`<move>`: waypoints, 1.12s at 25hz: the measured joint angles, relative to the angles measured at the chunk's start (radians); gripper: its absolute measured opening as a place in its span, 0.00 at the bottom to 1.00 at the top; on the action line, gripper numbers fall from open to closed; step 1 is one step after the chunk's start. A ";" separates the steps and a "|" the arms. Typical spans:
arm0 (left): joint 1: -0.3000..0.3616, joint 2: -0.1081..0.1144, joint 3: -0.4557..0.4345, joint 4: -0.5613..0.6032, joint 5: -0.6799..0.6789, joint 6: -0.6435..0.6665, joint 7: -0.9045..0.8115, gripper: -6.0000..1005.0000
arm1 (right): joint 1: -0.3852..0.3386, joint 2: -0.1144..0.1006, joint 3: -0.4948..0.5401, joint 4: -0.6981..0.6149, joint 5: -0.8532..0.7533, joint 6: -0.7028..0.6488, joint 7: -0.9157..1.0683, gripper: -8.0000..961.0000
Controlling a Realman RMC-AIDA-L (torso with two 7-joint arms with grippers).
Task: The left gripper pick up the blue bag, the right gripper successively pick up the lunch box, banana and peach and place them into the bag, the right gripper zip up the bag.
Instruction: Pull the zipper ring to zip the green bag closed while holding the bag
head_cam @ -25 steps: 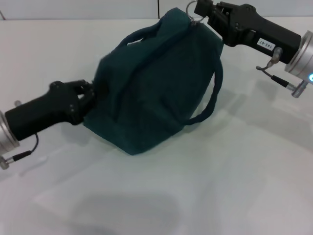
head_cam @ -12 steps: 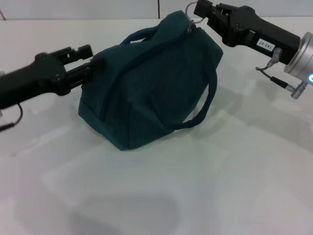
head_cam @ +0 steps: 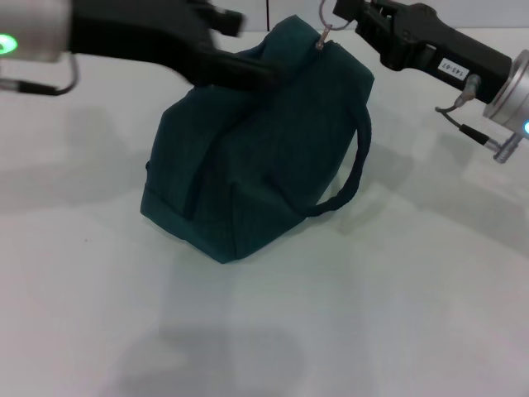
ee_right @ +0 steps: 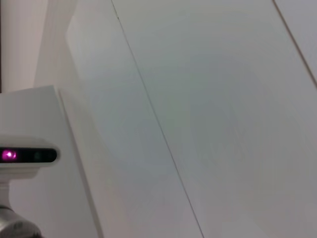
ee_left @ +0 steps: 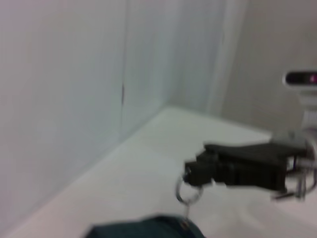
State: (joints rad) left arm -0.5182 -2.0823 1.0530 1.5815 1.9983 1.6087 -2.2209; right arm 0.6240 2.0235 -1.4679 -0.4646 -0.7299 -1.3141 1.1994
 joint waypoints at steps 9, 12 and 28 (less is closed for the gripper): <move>-0.024 -0.006 0.318 0.137 0.280 -0.117 -0.237 0.88 | -0.007 0.000 -0.001 0.000 0.008 -0.013 0.000 0.03; -0.016 -0.006 0.347 0.146 0.320 -0.142 -0.259 0.87 | -0.008 0.000 -0.005 0.000 0.008 -0.014 0.000 0.03; 0.057 -0.006 0.405 0.216 0.345 -0.200 -0.218 0.55 | -0.011 0.000 -0.006 0.004 0.008 -0.017 0.006 0.03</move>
State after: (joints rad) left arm -0.4614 -2.0882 1.4584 1.7971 2.3432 1.4089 -2.4387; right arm 0.6135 2.0232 -1.4741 -0.4609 -0.7224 -1.3315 1.2054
